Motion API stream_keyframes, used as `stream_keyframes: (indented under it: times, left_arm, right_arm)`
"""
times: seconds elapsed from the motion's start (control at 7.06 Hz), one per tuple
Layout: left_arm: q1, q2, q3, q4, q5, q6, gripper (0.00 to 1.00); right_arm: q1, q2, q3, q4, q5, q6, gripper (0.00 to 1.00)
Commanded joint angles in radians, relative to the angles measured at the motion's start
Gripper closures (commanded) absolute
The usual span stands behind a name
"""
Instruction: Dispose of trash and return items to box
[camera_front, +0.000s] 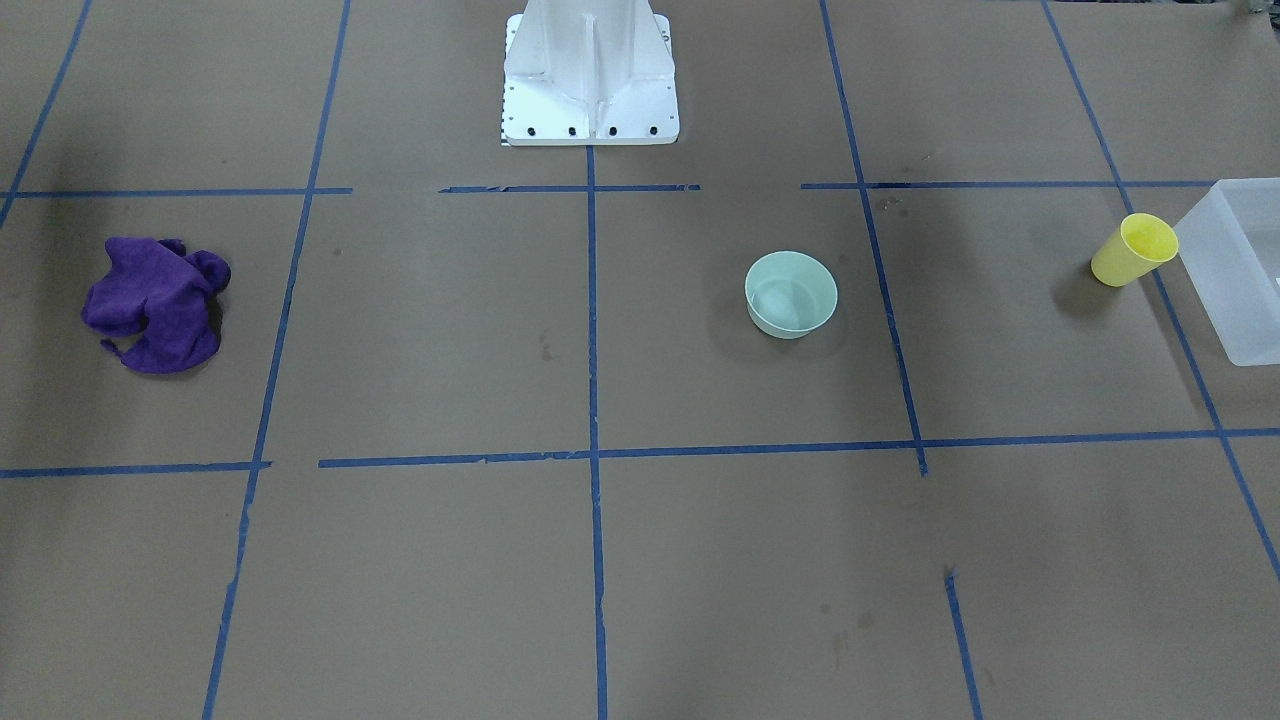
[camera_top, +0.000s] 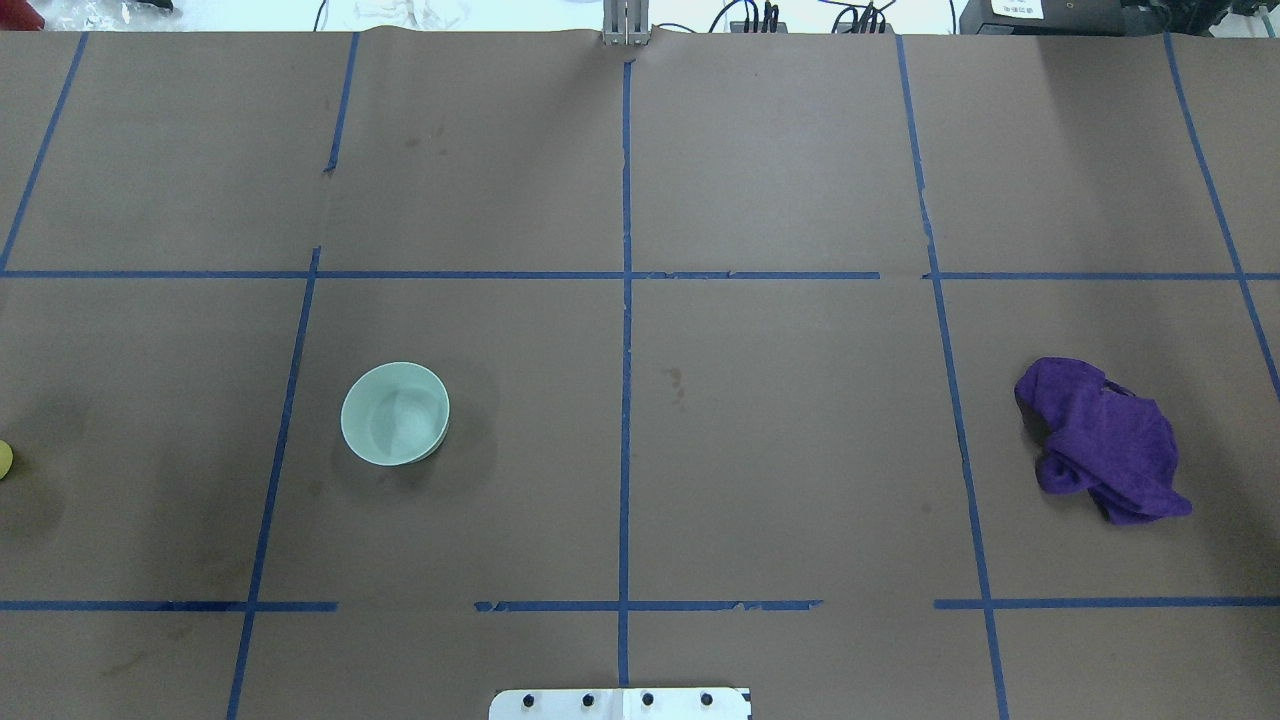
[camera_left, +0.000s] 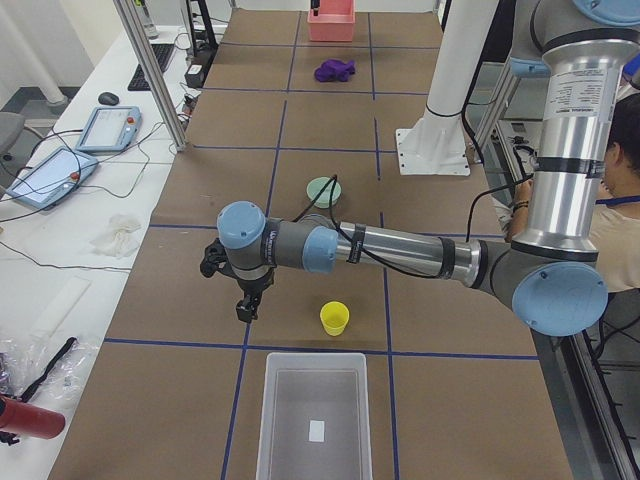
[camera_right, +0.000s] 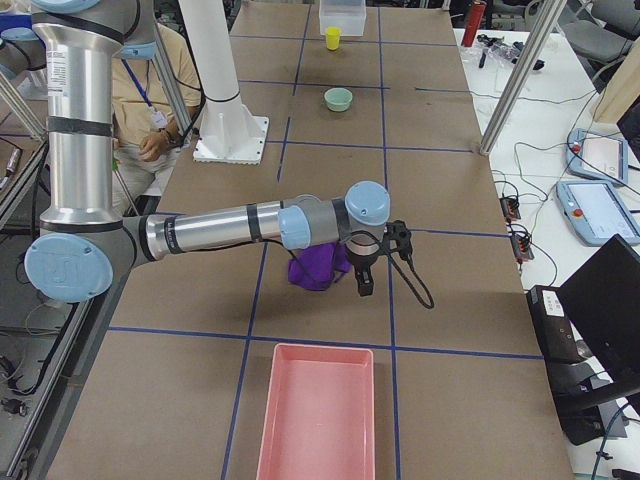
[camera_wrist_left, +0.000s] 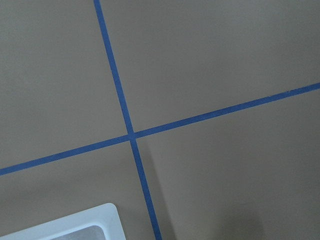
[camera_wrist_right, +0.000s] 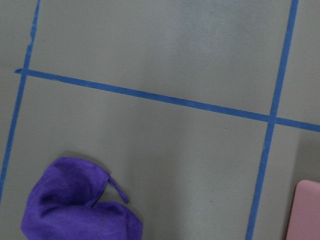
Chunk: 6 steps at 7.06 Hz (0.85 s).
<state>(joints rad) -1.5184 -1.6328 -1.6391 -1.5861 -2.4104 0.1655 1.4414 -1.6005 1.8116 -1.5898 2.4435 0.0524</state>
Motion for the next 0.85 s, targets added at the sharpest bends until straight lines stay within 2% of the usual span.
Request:
stream_keyframes:
  times: [0.0, 0.28, 0.43, 0.71]
  left_arm:
    - [-0.003, -0.016, -0.045, -0.008, -0.009, 0.003, 0.0]
    - [0.0, -0.004, -0.073, -0.011, 0.06, -0.004, 0.0]
    - [0.003, -0.025, -0.068, -0.014, 0.069, -0.123, 0.0]
    - [0.009, 0.026, -0.084, -0.062, 0.042, -0.149, 0.0]
  right_arm:
    - [0.007, 0.031, 0.009, -0.093, 0.019, 0.0, 0.0]
    - [0.007, 0.028, 0.012, -0.091, 0.02, 0.0, 0.0]
    - [0.007, 0.033, 0.008, -0.09, 0.017, -0.003, 0.0]
    - [0.005, 0.028, -0.014, -0.09, 0.02, -0.002, 0.0]
